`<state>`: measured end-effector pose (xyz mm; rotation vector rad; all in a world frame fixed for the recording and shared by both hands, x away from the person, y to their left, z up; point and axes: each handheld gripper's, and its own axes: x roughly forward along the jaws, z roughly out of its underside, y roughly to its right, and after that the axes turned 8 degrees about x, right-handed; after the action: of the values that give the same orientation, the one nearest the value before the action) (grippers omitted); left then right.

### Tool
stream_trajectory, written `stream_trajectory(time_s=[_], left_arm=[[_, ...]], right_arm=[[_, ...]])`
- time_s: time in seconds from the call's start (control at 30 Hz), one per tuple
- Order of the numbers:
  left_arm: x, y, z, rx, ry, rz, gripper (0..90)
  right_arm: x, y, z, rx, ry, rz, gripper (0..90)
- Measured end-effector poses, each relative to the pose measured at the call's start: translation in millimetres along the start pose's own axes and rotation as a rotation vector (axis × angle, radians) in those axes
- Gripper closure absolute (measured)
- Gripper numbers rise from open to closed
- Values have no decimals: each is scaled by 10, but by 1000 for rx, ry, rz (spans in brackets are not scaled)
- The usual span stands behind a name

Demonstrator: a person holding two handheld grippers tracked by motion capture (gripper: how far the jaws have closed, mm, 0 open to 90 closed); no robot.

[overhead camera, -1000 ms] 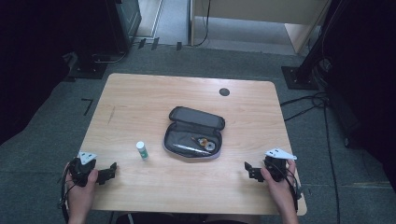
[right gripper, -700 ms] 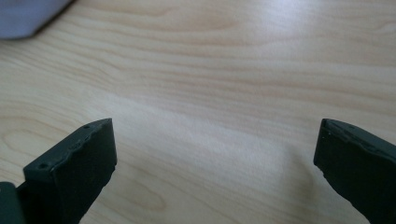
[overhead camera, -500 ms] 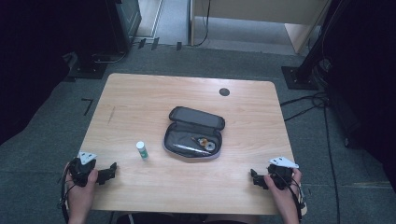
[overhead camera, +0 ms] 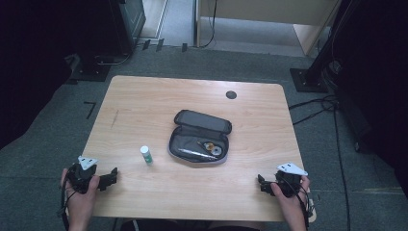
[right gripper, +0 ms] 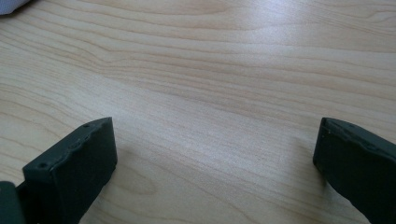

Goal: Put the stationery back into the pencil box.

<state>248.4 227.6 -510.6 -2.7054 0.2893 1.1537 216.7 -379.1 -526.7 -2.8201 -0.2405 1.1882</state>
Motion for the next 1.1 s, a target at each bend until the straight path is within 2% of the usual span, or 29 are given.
stream_trajectory(time_s=[0.07, 0.13, 0.3, 0.57, 0.77, 0.83, 1.03, 1.1], left_arm=[[-80, 27, -32, 3, 47, 30, 0], [-151, 92, -84, 8, 86, 80, 0], [-234, 246, -166, 42, 121, 135, 0], [-340, 319, -210, 32, 171, 227, 0], [-388, 364, -213, 41, 182, 236, 0], [-383, 388, -218, 38, 194, 253, 0], [-353, 580, -248, 103, 185, 259, 0], [-360, 630, -265, 106, 195, 265, 0]], right_arm=[[0, 1, 0, -1, 0, 0, 0], [0, 1, 0, 0, 0, 0, 0], [0, 1, 0, 0, 0, 0, 0], [1, 1, 1, 0, 1, 0, 0], [1, 1, 1, 0, 1, -1, 0], [0, 1, 1, 0, 0, -1, 0], [1, 1, 1, -1, 1, 0, 0], [0, 1, 1, -1, 1, -1, 0]])
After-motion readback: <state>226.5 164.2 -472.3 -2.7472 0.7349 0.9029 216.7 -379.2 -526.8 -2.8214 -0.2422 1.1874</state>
